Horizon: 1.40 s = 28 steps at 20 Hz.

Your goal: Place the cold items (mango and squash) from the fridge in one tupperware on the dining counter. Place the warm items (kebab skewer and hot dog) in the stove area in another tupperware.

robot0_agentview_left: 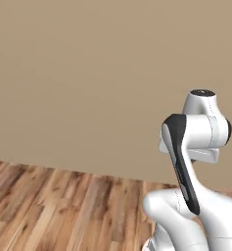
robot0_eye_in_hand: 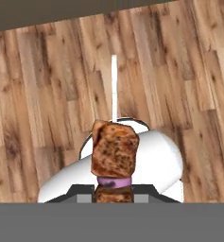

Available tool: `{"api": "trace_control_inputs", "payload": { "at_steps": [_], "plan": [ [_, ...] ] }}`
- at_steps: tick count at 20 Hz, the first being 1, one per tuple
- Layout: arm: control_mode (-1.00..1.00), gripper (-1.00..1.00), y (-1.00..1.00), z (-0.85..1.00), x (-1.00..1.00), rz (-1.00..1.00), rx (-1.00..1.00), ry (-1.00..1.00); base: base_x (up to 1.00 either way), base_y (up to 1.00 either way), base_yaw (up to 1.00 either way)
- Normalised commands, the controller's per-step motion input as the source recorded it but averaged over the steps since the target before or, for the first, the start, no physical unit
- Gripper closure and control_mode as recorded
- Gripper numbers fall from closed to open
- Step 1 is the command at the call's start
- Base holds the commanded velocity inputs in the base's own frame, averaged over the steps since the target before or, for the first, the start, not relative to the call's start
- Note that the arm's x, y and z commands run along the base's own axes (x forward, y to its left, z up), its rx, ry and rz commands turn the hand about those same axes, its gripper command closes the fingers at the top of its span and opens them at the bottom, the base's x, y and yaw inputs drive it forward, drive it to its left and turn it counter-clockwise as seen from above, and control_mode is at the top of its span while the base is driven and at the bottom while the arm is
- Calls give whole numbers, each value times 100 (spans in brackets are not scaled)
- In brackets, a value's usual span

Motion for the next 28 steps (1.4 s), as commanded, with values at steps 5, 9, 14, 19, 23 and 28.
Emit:
{"api": "trace_control_inputs", "payload": {
  "at_steps": [5,9,14,19,23,28],
  "plan": [
    [100,100,0,0,0,0,0,0,73,-29,75],
    [100,100,0,0,0,0,0,0,98,-19,76],
    [100,100,0,0,0,0,0,0,100,-24,78],
    [100,100,0,0,0,0,0,0,100,-28,70],
    [100,100,0,0,0,0,0,0,100,-2,65],
    [100,100,0,0,0,0,0,0,100,-8,61]
  ]
}}
